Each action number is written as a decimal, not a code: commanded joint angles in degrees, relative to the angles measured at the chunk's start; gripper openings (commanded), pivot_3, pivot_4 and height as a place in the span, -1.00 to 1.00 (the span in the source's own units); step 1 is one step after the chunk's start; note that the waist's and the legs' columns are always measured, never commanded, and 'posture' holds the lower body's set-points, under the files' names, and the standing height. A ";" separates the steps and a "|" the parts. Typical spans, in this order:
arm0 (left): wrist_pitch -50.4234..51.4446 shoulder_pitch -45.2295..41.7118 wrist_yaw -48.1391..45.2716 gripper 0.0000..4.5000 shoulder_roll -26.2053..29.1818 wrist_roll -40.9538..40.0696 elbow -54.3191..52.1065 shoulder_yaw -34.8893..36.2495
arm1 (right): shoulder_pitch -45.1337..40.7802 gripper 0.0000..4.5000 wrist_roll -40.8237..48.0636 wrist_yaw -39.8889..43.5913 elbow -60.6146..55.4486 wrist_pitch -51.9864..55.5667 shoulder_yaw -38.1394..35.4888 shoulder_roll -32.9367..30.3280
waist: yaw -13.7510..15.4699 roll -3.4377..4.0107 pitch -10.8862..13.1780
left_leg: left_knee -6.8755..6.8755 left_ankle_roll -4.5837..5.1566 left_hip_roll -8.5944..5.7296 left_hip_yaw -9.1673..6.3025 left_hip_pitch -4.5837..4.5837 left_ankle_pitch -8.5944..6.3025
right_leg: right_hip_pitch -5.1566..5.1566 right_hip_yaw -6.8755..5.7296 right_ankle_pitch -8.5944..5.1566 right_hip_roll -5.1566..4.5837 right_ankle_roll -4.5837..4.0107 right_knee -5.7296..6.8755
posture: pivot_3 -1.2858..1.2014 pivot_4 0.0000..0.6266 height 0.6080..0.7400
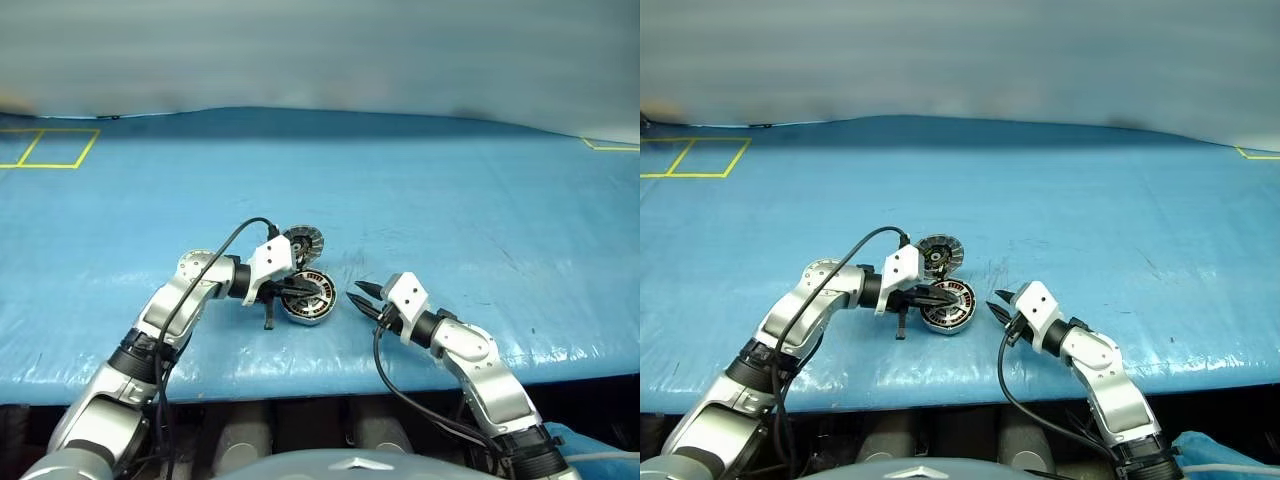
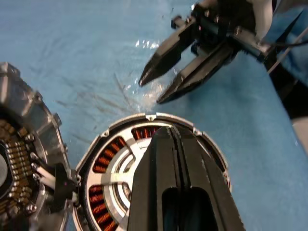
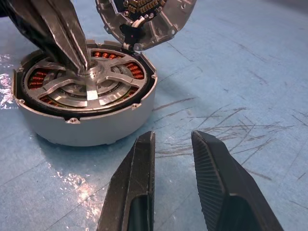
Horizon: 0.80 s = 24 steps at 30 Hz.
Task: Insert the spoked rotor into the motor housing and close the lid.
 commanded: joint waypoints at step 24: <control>3.02 14.84 1.11 -0.99 15.00 -6.51 -14.16 10.95 | -1.13 -0.44 0.63 0.63 -0.73 -0.69 -0.72 -0.58 | 0.06 0.03 0.05 | -0.32 -0.02 0.02 -0.02 0.08 0.01 | -0.24 -0.02 -0.04 -0.13 -0.06 -0.07 | 0.03 -0.52 1.00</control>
